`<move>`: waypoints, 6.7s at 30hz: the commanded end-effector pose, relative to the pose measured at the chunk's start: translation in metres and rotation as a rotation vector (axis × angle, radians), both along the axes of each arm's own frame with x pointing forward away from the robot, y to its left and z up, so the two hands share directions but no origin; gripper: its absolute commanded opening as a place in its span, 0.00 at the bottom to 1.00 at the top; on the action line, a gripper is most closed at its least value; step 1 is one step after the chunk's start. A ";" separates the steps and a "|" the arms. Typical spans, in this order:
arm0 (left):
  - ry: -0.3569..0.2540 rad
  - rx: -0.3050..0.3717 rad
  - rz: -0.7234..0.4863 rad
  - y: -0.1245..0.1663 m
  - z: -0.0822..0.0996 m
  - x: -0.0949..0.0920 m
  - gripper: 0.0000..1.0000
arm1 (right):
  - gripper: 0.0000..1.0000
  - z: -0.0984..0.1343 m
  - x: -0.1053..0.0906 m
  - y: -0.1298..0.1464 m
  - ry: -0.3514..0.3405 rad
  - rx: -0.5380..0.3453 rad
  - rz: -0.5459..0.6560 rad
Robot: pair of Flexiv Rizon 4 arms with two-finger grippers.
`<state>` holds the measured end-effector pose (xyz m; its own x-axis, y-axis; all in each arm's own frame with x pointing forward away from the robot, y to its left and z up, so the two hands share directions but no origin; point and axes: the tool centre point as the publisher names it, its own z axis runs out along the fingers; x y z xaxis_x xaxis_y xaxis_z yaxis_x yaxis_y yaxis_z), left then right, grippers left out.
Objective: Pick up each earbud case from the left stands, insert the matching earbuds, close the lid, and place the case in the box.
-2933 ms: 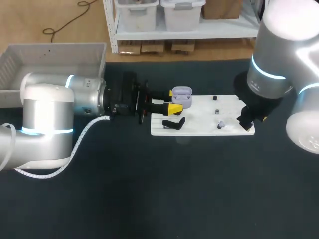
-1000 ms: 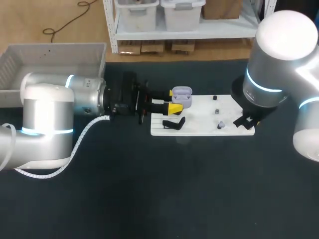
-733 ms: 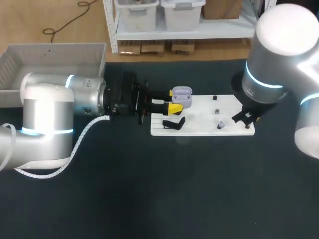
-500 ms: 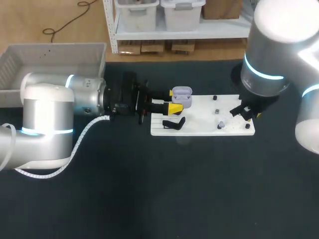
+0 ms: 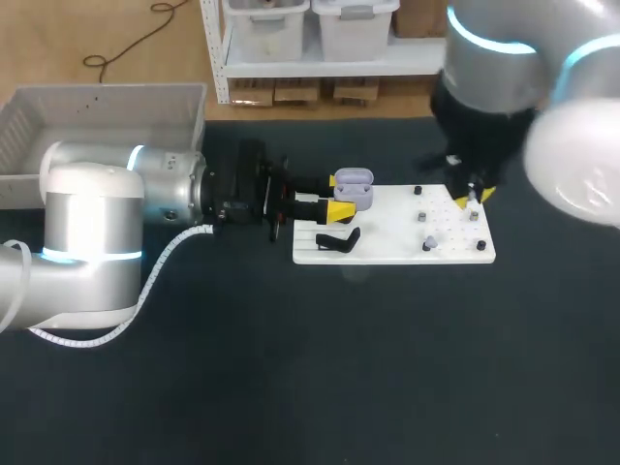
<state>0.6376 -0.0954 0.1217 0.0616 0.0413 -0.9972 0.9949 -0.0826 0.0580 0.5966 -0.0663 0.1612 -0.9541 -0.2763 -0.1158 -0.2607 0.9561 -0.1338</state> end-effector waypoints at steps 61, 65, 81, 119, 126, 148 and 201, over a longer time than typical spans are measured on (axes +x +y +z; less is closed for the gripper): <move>-0.026 0.044 0.019 -0.021 -0.023 -0.003 0.00 | 0.00 0.008 0.009 0.065 0.029 0.053 -0.423; -0.026 0.044 0.019 -0.021 -0.023 -0.003 0.00 | 0.00 0.008 0.009 0.065 0.029 0.053 -0.423; -0.011 0.048 0.015 -0.022 -0.023 0.000 0.00 | 0.00 0.009 0.013 0.087 0.051 0.070 -0.565; -0.012 0.049 0.009 -0.024 -0.023 0.000 0.00 | 0.00 -0.008 0.020 0.104 0.036 0.006 -0.678; -0.012 0.049 0.009 -0.024 -0.023 0.000 0.00 | 0.00 -0.009 0.023 0.106 0.051 0.012 -0.678; -0.012 0.049 0.009 -0.024 -0.023 0.000 0.00 | 0.00 -0.021 0.028 0.104 0.070 -0.020 -0.687; -0.012 0.049 0.009 -0.024 -0.023 0.000 0.00 | 0.49 0.020 -0.021 0.040 -0.054 0.308 -0.629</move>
<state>0.6367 -0.1186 0.0992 0.0736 0.0896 -0.9933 0.9949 -0.0750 0.0670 0.5941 0.0049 0.1837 -0.9209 0.3770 -0.0989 0.3806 0.9245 -0.0193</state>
